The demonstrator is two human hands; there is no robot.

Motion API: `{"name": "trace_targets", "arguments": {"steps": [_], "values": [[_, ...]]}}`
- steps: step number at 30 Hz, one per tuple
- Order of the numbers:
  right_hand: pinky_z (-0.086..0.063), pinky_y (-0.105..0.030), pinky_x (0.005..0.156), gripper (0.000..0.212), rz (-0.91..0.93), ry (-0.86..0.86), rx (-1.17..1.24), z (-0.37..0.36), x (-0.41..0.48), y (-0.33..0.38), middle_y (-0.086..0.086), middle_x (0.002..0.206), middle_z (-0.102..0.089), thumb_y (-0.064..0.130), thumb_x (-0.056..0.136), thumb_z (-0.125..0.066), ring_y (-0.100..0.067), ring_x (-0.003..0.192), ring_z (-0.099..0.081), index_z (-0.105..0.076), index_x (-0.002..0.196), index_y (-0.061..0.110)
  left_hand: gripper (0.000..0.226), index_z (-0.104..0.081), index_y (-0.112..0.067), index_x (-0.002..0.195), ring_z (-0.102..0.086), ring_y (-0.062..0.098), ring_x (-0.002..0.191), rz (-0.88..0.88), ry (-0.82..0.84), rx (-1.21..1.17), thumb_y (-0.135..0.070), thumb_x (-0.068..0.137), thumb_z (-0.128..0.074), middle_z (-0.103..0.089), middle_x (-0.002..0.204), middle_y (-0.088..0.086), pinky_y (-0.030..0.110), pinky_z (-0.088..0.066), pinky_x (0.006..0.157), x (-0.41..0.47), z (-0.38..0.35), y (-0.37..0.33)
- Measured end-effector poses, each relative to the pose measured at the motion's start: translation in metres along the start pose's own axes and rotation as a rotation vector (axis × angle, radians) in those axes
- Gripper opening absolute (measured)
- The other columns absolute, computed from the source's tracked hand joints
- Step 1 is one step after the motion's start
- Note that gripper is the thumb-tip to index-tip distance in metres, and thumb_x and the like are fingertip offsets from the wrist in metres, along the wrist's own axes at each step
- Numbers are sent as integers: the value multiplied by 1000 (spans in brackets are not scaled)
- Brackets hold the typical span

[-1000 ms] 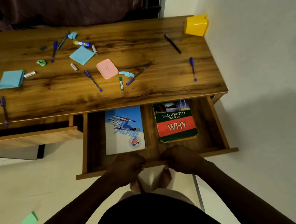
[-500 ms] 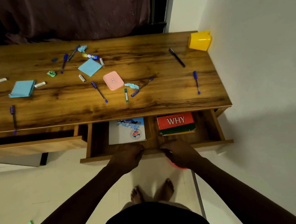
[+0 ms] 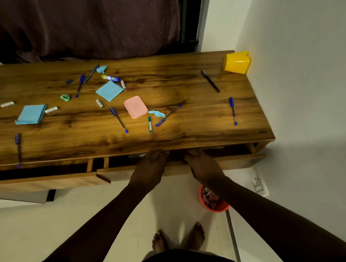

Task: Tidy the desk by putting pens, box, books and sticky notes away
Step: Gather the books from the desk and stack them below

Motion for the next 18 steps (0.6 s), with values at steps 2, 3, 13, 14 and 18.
{"name": "trace_targets", "arguments": {"steps": [2, 3, 13, 14, 18], "values": [[-52, -43, 93, 45, -9, -67, -66, 4, 7, -4, -8, 130, -55, 9, 84, -63, -32, 121, -52, -61, 127, 21, 46, -52, -16, 142, -49, 33, 132, -8, -58, 47, -18, 97, -57, -51, 144, 10, 48, -50, 102, 5, -3, 5], [-51, -44, 96, 45, 8, -110, -89, 6, 9, -6, -9, 131, -53, 9, 85, -60, -33, 122, -51, -60, 128, 20, 45, -53, -14, 142, -47, 35, 133, -16, -92, 70, -18, 97, -56, -50, 145, 12, 49, -47, 106, 8, -3, 7], [-46, -41, 94, 38, 60, -180, -146, 14, 44, -25, -8, 128, -57, 26, 98, -46, -31, 117, -54, -56, 135, 20, 55, -60, -14, 134, -53, 39, 129, -84, -87, 144, -10, 82, -77, -59, 137, 14, 53, -55, 94, 40, -2, 14], [-46, -41, 95, 40, 61, -160, -151, 13, 46, -25, -9, 130, -56, 25, 98, -46, -31, 118, -53, -54, 137, 19, 55, -60, -14, 134, -53, 40, 130, -111, -89, 162, -9, 82, -76, -58, 138, 14, 54, -55, 93, 41, -3, 15], [-48, -44, 95, 50, 37, -133, -163, 14, 48, -20, -9, 133, -56, 24, 95, -30, -32, 119, -54, -53, 139, 16, 56, -61, -9, 130, -50, 42, 128, -206, -161, 260, -3, 76, -77, -58, 135, 15, 54, -57, 86, 40, -3, 11]]}}
Point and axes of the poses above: each hand's wrist, its own x-axis towards the middle knuckle, its own z-axis out of the back of the hand, y = z × x, the point moved 6 cm from there along x, towards the middle knuckle
